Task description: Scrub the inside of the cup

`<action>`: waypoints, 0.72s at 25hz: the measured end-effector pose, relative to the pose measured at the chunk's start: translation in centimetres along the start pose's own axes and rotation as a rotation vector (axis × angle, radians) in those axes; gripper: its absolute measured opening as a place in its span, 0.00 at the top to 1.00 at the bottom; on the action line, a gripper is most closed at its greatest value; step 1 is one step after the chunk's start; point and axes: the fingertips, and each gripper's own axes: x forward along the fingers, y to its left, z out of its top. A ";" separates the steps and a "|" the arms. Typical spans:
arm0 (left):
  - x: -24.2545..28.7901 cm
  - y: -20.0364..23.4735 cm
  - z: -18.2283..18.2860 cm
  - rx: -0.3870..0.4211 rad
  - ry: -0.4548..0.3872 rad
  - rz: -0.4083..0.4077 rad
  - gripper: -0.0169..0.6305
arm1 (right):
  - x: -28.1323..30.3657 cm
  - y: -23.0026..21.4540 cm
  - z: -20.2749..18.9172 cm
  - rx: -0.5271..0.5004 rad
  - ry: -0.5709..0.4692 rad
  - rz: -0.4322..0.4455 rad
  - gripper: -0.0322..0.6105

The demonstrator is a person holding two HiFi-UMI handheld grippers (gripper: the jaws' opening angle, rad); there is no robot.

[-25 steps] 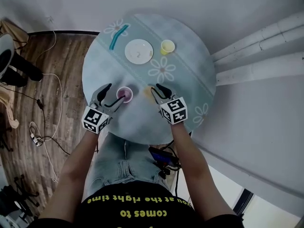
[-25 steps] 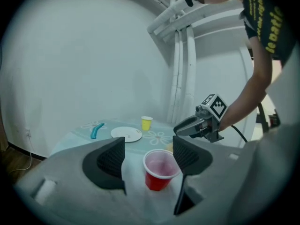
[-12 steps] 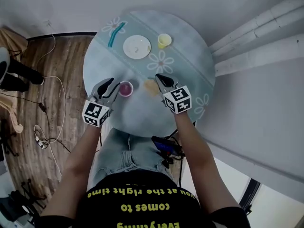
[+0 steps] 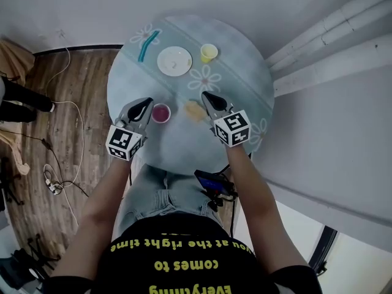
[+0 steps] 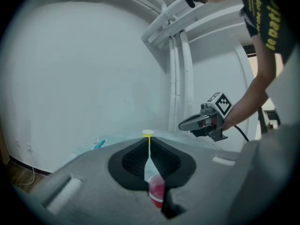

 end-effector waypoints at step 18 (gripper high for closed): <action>-2.1 -1.2 3.6 0.000 -0.069 -0.030 0.97 | -5.0 2.0 5.7 -0.002 -0.173 -0.016 0.94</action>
